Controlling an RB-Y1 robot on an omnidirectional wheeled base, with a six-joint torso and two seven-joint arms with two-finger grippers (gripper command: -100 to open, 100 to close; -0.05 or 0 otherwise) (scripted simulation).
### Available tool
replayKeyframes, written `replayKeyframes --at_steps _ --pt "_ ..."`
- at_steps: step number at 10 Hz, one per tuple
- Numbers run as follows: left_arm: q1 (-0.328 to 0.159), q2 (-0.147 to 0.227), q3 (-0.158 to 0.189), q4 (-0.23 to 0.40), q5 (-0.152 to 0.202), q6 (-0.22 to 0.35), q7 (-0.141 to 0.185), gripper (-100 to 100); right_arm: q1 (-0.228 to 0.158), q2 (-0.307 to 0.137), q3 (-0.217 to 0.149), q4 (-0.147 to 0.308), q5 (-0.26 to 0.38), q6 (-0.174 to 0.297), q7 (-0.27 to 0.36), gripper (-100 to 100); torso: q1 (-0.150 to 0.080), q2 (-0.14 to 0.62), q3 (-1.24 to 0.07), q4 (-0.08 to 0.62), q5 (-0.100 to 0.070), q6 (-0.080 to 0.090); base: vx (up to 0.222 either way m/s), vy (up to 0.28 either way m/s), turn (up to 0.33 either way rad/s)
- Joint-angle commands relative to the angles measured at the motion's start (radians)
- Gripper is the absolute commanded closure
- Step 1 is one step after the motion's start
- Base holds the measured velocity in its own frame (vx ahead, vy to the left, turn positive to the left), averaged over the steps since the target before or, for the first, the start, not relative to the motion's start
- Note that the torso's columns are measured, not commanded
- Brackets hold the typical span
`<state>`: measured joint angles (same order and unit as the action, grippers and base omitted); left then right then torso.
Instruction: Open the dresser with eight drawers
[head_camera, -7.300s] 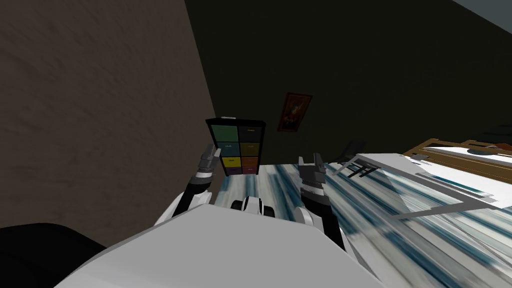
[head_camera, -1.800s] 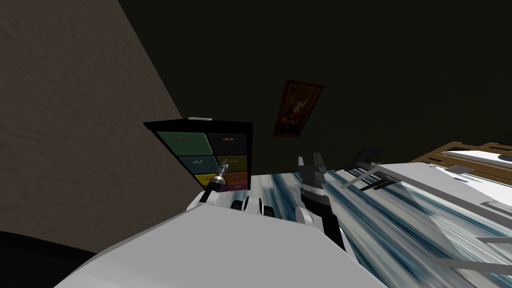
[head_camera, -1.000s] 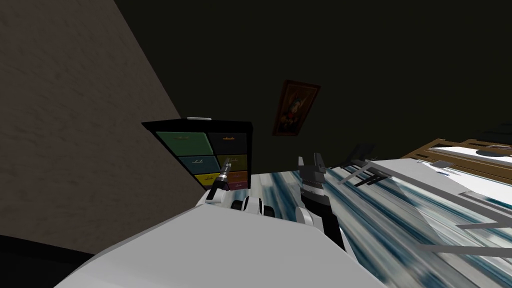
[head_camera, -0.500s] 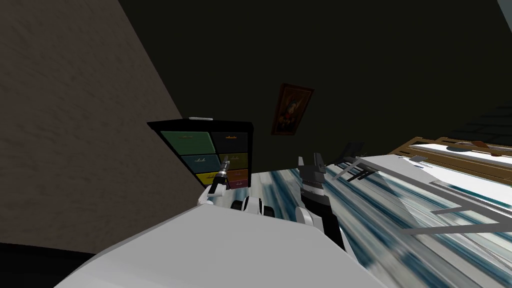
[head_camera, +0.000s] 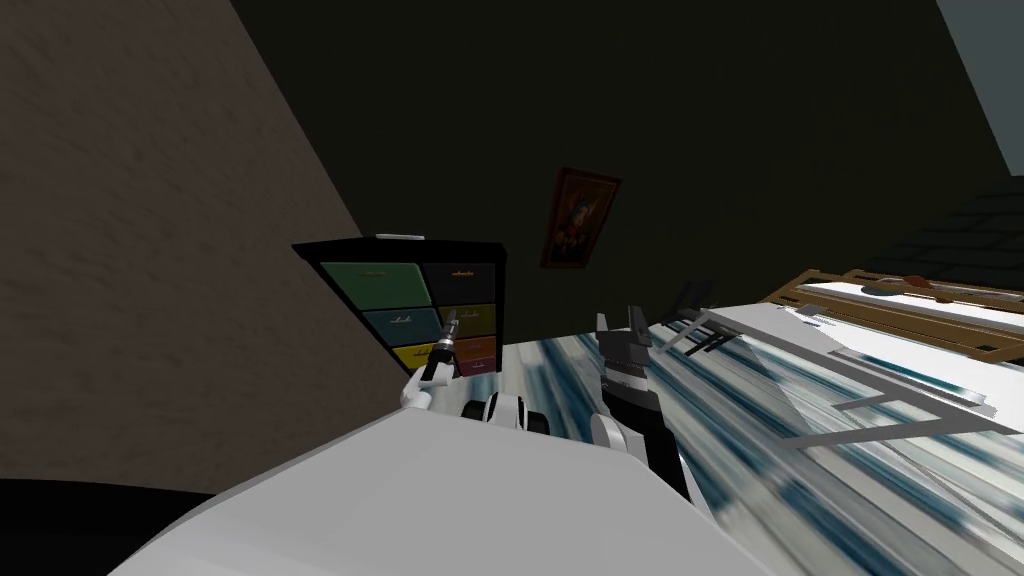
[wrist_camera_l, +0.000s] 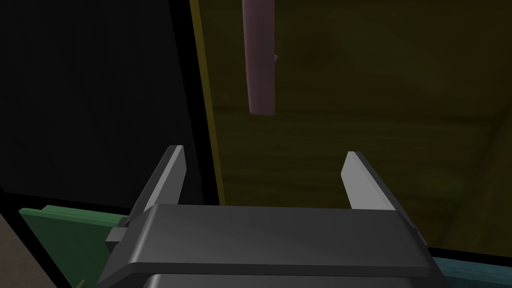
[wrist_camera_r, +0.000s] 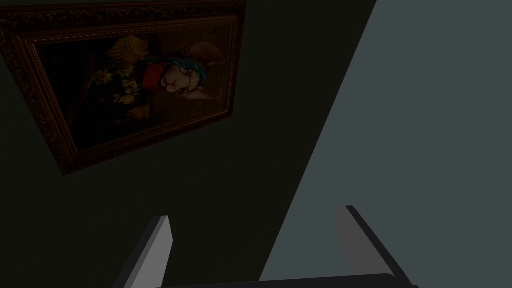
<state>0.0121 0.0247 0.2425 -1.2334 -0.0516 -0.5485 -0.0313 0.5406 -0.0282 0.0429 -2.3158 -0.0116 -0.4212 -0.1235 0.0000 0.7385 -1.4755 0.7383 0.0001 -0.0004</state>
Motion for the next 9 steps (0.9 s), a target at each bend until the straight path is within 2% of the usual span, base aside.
replayKeyframes --at_steps 1,2,3,4,5,6,7,8,9 --pt "-0.059 0.001 0.053 0.064 -0.014 -0.021 -0.023 -100 0.000 0.000 0.000 0.000 0.000 0.000 0.000 0 -0.002 -0.003 -0.002 -0.001 -0.001 0.000 -0.068 0.011 -0.186" --pt "-0.090 0.001 0.072 0.099 -0.014 -0.021 -0.023 -100 0.000 0.000 0.000 0.000 0.000 0.000 0.000 0 -0.001 0.000 -0.001 0.000 0.000 0.001 -0.086 0.031 -0.101" --pt "-0.105 0.001 0.072 0.129 -0.014 -0.021 -0.023 -100 0.000 0.000 0.000 0.000 0.000 0.000 0.000 0 0.001 0.001 0.000 0.000 0.000 0.000 -0.050 0.026 0.014" --pt "-0.144 0.000 0.118 0.162 -0.028 -0.045 -0.047 -100 0.000 0.000 0.000 0.000 0.000 0.000 0.000 0 0.001 -0.001 -0.001 0.000 0.000 0.000 -0.096 0.044 -0.157" --pt "-0.171 0.000 0.138 0.188 -0.028 -0.045 -0.047 -100 0.000 0.000 0.000 0.000 0.000 0.000 0.000 0 0.002 0.000 0.000 0.001 0.000 0.001 -0.104 0.037 -0.103" --pt "-0.193 0.000 0.138 0.211 -0.028 -0.045 -0.047 -100 0.000 0.000 0.000 0.000 0.000 0.000 0.000 0 0.001 -0.001 0.000 0.001 -0.001 0.000 -0.045 0.015 0.004" --pt "-0.193 0.000 0.138 0.229 -0.028 -0.045 -0.047 -100 0.000 0.000 0.000 0.000 0.000 0.000 0.000 0 0.000 -0.004 -0.002 0.000 -0.001 0.000 -0.004 0.001 0.014" --pt "-0.238 -0.001 0.186 0.270 -0.043 -0.069 -0.071 -100 0.000 0.000 0.000 0.000 0.000 0.000 0.000 0 0.000 -0.006 -0.004 -0.001 -0.001 0.000 -0.070 0.021 -0.160" --pt "-0.258 -0.001 0.204 0.292 -0.043 -0.069 -0.071 -100 0.000 0.000 0.000 0.000 0.000 0.000 0.000 0 0.002 -0.004 -0.002 0.000 0.000 0.003 -0.105 0.037 -0.109"
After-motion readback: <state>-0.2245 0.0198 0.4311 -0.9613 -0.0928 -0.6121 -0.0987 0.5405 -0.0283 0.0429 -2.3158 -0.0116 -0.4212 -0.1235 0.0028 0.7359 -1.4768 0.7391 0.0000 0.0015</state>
